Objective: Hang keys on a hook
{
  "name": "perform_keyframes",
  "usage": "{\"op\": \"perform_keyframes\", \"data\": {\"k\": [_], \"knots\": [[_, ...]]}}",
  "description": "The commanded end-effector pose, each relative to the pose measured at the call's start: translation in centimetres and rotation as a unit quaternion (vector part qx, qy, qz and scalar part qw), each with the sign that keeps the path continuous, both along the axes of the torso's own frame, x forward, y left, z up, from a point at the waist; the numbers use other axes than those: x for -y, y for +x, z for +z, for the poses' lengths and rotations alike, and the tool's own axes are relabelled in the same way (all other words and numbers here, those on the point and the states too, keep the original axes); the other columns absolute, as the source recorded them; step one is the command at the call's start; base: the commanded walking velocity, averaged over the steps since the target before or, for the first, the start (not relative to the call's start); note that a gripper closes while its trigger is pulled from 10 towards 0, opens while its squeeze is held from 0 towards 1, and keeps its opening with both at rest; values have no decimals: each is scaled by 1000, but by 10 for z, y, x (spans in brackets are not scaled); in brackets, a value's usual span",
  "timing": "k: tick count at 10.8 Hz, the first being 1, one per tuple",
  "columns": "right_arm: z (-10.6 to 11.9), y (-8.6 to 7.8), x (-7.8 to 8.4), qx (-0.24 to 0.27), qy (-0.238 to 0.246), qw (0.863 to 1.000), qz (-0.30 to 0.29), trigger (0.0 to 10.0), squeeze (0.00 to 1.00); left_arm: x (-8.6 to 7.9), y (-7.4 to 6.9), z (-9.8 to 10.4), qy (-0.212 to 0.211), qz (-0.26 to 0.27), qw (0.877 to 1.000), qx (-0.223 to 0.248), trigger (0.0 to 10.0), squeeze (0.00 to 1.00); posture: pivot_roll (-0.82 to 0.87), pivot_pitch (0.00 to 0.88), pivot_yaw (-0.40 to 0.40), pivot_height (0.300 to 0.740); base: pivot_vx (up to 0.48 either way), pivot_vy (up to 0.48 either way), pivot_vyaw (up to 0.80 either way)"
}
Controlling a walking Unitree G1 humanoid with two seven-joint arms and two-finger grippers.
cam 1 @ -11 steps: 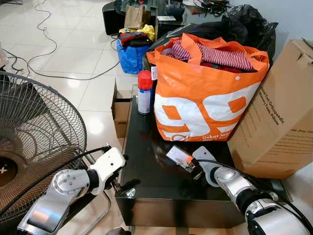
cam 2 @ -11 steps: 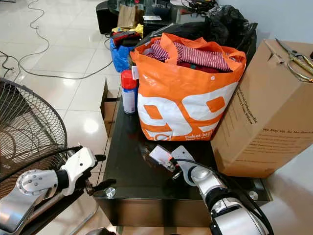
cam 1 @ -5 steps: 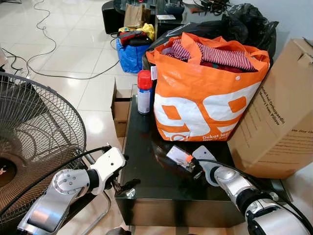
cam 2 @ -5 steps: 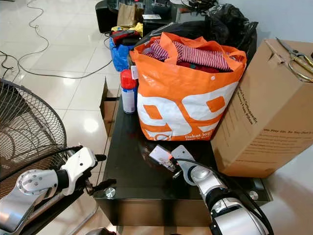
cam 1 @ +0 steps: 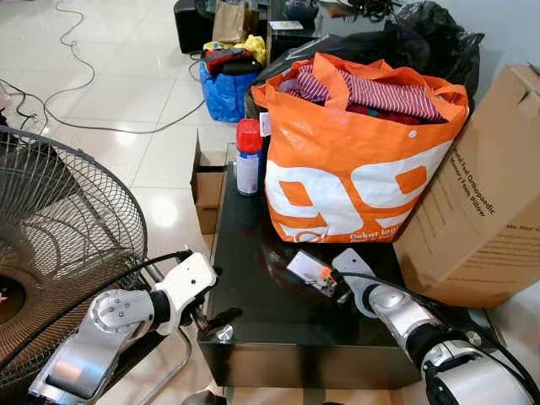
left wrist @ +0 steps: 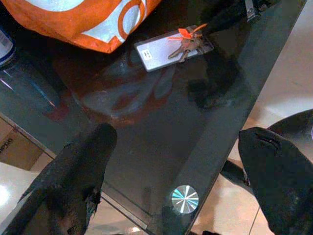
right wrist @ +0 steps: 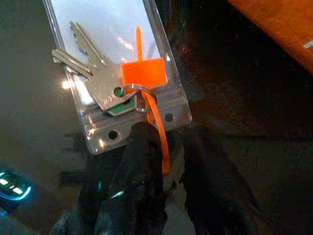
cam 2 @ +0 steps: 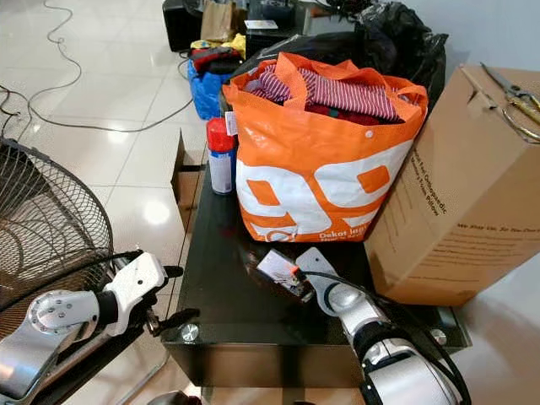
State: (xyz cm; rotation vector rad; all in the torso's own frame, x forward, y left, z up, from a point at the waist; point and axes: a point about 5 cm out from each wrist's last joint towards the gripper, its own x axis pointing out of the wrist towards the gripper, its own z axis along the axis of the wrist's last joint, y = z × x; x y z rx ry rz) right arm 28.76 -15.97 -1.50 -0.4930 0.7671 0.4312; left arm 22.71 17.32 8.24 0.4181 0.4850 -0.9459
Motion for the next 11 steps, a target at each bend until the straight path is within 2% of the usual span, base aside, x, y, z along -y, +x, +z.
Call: {"op": "perform_keyframes", "data": {"k": [1,2,3,4,9,11], "knots": [[2,2,2,5,-4,1000,-4,10000,0,1,1,7,-1,-10,1000,8,10000,0,2,65,-38,740,0,0,0],[1,2,2,5,5,1000,-7,5647,0,1,1,7,-1,-11,1000,7,10000,0,1,65,-37,740,0,0,0],[1,1,2,3,9,1000,-6,3333,0,2,2,7,-1,-12,1000,8,10000,0,2,63,-42,740,0,0,0],[0,0,2,-3,10,1000,1,0,0,4,4,8,-3,-10,1000,12,10000,0,0,59,-53,740,0,0,0],[0,-1,2,-4,20,1000,2,0,0,6,7,7,-9,0,1000,17,10000,0,-14,22,-35,740,0,0,0],[9,2,1,26,63,998,12,0,0,8,12,11,-17,28,998,46,10000,0,-10,0,-33,740,0,0,0]]}}
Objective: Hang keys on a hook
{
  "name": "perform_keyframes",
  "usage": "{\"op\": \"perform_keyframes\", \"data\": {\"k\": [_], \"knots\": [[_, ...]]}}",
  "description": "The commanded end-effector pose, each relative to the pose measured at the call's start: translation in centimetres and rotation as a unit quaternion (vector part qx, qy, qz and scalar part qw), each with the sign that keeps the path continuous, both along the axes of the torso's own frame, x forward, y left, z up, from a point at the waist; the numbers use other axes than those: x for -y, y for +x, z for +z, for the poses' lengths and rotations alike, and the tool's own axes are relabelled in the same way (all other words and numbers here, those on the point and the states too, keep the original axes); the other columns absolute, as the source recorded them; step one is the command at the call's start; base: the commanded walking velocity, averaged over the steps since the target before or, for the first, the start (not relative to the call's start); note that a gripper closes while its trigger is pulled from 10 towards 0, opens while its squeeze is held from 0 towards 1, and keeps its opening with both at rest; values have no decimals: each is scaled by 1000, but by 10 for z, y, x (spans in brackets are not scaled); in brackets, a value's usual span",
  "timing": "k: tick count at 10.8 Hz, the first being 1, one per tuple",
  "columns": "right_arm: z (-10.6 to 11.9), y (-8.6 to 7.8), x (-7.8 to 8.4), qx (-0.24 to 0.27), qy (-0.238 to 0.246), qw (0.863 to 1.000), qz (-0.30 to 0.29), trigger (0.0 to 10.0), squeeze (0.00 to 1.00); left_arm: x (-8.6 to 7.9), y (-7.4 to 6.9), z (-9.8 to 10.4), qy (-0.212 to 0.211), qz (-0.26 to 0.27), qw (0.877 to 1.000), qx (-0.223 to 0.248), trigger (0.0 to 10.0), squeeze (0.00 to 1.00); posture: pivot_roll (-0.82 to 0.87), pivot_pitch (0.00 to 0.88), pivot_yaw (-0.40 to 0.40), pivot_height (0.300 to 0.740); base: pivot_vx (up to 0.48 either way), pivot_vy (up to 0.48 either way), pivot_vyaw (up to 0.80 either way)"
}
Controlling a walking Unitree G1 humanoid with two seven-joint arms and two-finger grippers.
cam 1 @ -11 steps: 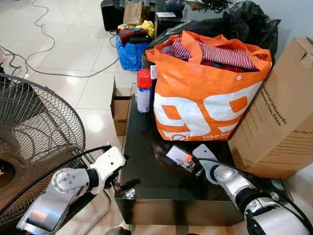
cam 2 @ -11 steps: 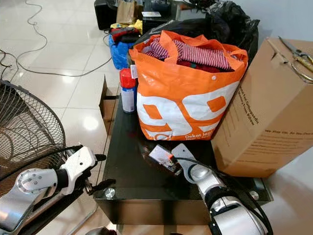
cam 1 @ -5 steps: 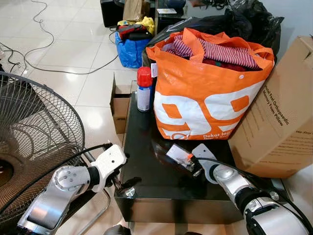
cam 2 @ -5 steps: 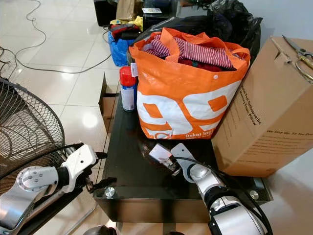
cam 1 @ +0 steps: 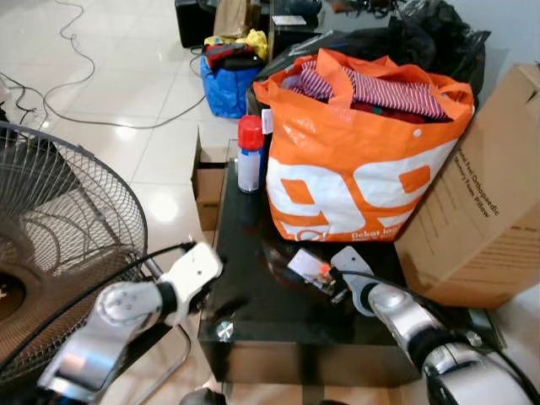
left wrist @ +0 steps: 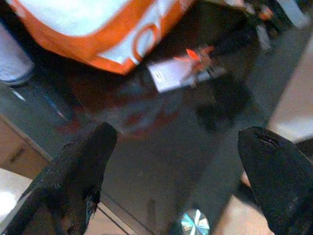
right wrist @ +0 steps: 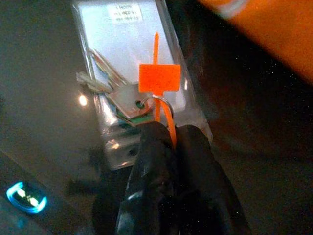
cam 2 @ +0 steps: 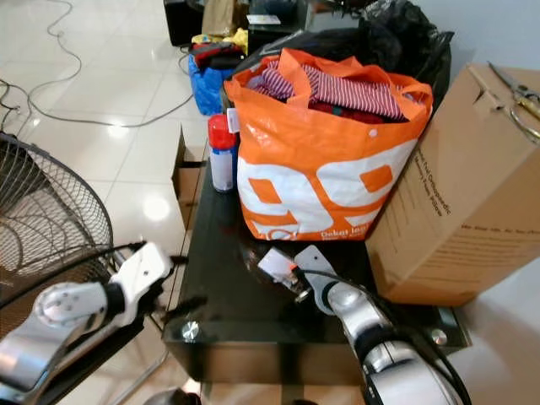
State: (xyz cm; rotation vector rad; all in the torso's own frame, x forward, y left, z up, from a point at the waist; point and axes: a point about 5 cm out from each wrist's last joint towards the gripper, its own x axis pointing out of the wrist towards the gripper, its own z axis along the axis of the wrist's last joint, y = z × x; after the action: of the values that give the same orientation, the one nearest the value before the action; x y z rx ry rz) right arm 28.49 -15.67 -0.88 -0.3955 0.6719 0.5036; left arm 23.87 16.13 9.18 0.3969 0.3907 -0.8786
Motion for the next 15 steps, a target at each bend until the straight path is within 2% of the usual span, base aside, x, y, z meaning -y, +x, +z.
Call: {"op": "perform_keyframes", "data": {"k": [1,2,3,5,7,8,9,10,12,15], "knots": [[8,3,7,24,16,1000,-7,0,0,-2,2,4,-6,18,1000,17,10000,0,-13,0,-24,740,0,0,0],[14,1,8,44,37,998,-14,0,0,-2,1,6,-17,26,999,23,10000,0,-19,0,-14,740,0,0,0],[34,-4,9,79,94,992,-34,0,0,0,0,13,-40,57,997,38,10000,0,-24,0,-10,740,0,0,0],[66,-17,6,110,159,980,-41,0,0,4,3,25,-67,109,989,78,10000,0,-21,0,-13,740,0,0,0],[97,-38,9,146,215,961,-98,0,0,2,3,39,-90,216,963,135,10000,0,-13,0,-41,740,0,0,0],[102,-43,9,155,216,958,-110,0,0,2,1,41,-93,230,958,141,10000,0,-12,0,-51,740,0,0,0],[109,-47,7,178,232,945,-145,2078,0,4,-1,42,-93,236,956,146,10000,0,-7,0,-66,740,0,0,0],[113,-45,5,198,214,943,-164,10000,0,1,1,42,-90,253,952,151,10000,0,-5,0,-67,740,0,0,0],[121,-37,7,210,201,939,-187,10000,0,1,4,44,-83,271,946,160,10000,0,3,0,-65,740,-281,0,0],[120,-30,15,214,184,934,-220,10000,0,2,14,45,-85,276,942,172,10000,0,-14,0,-53,740,-279,0,0]]}}
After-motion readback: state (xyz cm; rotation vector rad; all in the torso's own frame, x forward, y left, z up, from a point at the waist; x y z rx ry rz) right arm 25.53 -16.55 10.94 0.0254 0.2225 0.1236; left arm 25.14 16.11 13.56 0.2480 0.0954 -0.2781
